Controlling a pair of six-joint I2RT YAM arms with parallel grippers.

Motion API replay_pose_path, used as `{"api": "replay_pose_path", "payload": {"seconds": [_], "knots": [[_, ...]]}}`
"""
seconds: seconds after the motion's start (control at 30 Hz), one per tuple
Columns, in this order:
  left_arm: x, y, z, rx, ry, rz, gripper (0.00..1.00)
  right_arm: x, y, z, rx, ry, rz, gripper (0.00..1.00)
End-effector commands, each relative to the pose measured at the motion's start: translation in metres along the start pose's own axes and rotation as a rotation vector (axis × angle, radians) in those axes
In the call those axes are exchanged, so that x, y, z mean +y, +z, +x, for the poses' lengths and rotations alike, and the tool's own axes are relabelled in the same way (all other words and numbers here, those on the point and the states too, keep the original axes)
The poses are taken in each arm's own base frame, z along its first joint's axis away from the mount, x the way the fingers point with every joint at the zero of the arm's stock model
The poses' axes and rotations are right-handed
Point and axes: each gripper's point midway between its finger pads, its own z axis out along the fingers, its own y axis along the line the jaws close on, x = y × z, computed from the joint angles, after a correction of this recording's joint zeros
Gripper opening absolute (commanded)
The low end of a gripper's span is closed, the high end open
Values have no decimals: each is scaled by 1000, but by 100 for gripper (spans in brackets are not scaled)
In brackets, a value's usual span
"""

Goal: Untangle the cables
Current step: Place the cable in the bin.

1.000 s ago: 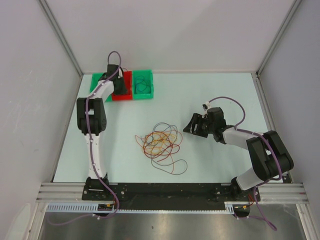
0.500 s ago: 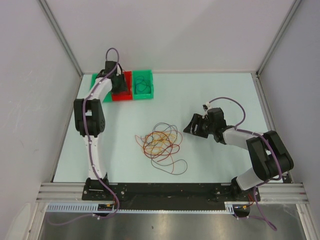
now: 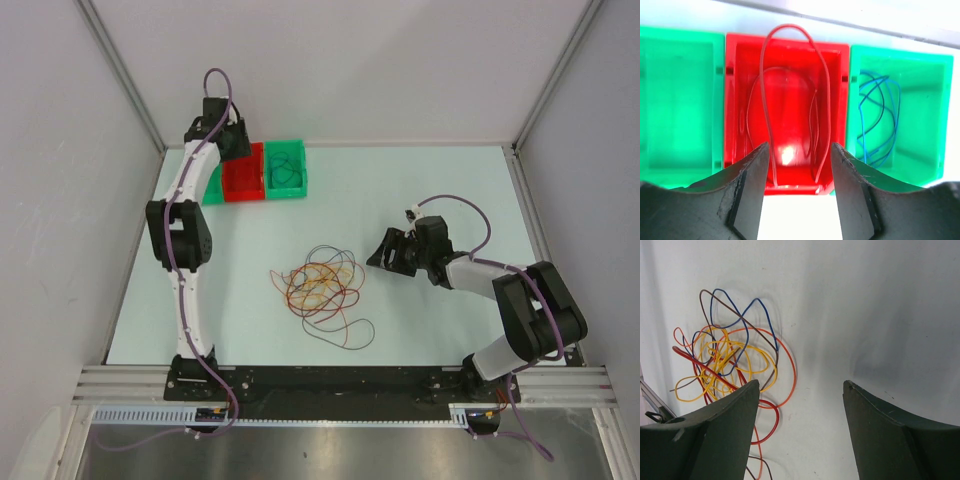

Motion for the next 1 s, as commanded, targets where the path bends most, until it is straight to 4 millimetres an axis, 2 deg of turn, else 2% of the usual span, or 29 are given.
{"api": "replay_pose_path", "payload": {"seconds": [0.0,0.1,0.17,0.27,0.3,0.37,0.43,0.6,0.97], "knots": [[5,9,-6,-2,18,-14,58,5,0,-7,-27,-22,-28,72],[7,16,-1,6,21,-21,55,5,0,-8,-27,-21,-31,72],[9,19,0,4,24,-33,48,5,0,-8,-27,-18,-31,72],[11,24,7,18,26,-39,27,5,0,-8,-27,-17,-32,72],[11,24,8,18,29,-38,12,5,0,-8,-27,-17,-33,72],[12,22,8,20,23,-40,1,5,1,-7,-24,-18,-34,72],[9,13,2,4,18,-31,0,5,0,-8,-24,-15,-37,72],[11,-1,3,3,15,-36,0,5,1,-7,-22,-17,-42,72],[25,-2,50,111,34,-79,0,6,1,-7,-15,-17,-51,72]]}}
